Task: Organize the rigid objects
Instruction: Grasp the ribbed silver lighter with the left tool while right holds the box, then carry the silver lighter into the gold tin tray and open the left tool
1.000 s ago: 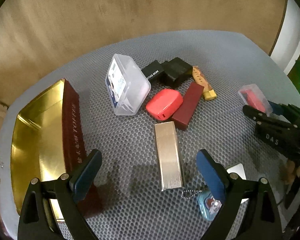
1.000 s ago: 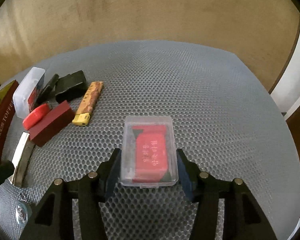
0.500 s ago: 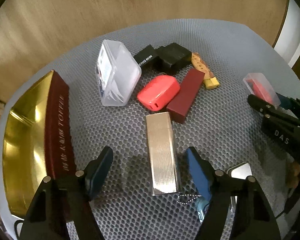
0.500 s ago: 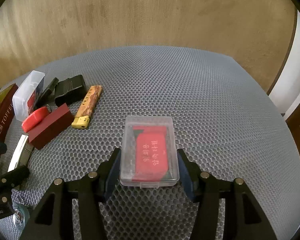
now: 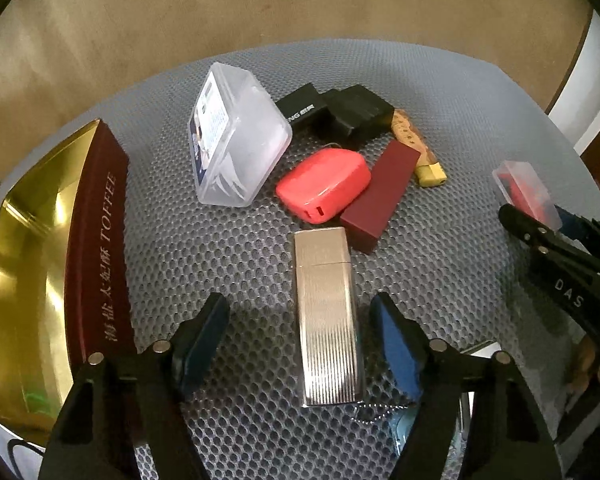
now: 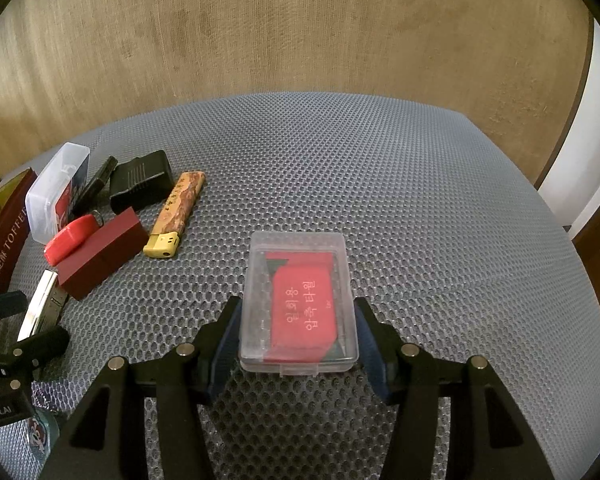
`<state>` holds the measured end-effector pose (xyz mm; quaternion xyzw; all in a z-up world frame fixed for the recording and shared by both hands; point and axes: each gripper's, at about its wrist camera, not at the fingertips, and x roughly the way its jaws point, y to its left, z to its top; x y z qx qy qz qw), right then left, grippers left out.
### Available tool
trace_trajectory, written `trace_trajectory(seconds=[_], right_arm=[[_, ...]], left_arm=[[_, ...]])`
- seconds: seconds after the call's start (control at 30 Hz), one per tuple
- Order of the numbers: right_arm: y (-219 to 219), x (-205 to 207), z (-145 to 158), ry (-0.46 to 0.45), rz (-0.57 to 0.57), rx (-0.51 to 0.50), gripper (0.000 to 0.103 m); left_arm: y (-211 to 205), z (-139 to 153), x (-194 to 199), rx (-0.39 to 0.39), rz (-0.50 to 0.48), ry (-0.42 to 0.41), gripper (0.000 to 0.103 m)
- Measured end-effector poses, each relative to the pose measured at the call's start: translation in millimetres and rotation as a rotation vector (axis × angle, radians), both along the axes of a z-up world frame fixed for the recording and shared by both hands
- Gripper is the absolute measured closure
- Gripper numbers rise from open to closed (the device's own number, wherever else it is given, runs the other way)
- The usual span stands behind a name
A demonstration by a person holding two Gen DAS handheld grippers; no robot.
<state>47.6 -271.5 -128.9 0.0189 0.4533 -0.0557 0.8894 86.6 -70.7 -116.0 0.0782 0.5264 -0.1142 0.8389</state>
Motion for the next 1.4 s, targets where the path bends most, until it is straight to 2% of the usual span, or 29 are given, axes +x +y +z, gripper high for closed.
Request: trace_trajectory(seconds=[0.27,0.33,0.43,0.67,0.97,1.4], right_arm=[[-0.2,0.2,0.2,0.0,-0.001,0.0,0.046],[0.0,0.2,0.2,0.0,-0.001,0.0,0.046],[-0.4,0.5,0.4,0.0,-0.001,0.0,0.046],[-0.4,0.6,0.6,0.0,-0.002,0.0,0.046],[-0.2,0.8,0.6,-0.001,-0.002,0.0,0.046],[-0.1,0.9,0.5,-0.001,-0.003,-0.001,0.046]], left_arm=[[-5.3,-3.7,-2.1,-0.018,-0.035,-0.013,0.057],[-7.0,-0.7,-4.2,-0.026,-0.039,-0.014,0.068],[-11.5,-0.4,-4.5,-0.026,-0.047,-0.018,0.074],[-0.3,-8.8,-0.8,-0.056,-0.04,-0.016,0.076],[0.8,-5.9,-1.6,-0.067,-0.036,-0.01,0.077],[12.9,-6.1,0.3,-0.132,-0.062,0.009,0.077]])
